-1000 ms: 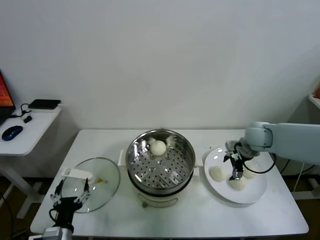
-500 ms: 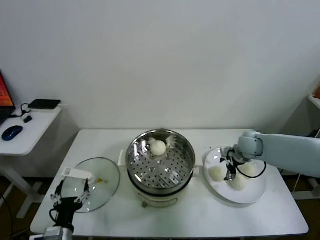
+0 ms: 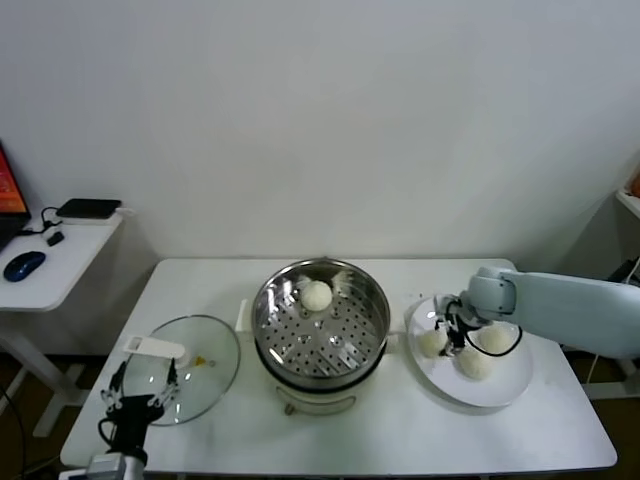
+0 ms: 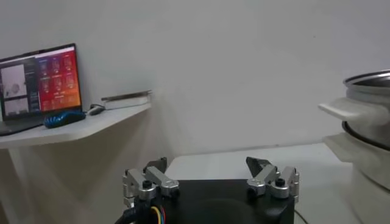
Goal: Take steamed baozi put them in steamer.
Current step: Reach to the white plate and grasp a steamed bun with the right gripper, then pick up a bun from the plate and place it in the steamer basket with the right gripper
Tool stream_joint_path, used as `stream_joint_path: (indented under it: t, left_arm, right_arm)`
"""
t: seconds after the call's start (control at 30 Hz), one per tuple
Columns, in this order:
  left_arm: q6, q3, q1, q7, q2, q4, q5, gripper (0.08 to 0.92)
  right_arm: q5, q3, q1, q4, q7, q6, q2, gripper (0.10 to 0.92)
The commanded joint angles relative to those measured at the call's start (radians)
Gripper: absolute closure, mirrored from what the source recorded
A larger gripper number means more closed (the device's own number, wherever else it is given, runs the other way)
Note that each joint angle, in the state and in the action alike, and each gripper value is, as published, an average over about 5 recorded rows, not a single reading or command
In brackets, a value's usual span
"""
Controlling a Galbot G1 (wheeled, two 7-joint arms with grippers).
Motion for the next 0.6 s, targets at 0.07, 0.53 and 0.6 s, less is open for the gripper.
stream_joint_path:
  t: [0.07,0.53,0.6]
  left_arm:
    - [0.001,-0.008,0.007,0.000,-0.038,-0.008,0.000,0.177]
    - [0.005,-0.011,0.016,-0.003,-0.035,-0.018,0.003,0.177]
    - [0.006,-0.007,0.014,-0.003,-0.036,-0.019,0.006,0.177]
  right_arm:
    - [0.033,-0.068,0.140,0.067,-0.032,0.022,-0.027,0.443]
    - [0.153,-0.333,0.865,0.257,-0.275,0.338,0.100,0.425]
    - [0.173,-0.292,0.887,0.297,-0.275,0.354,0.130,0.423]
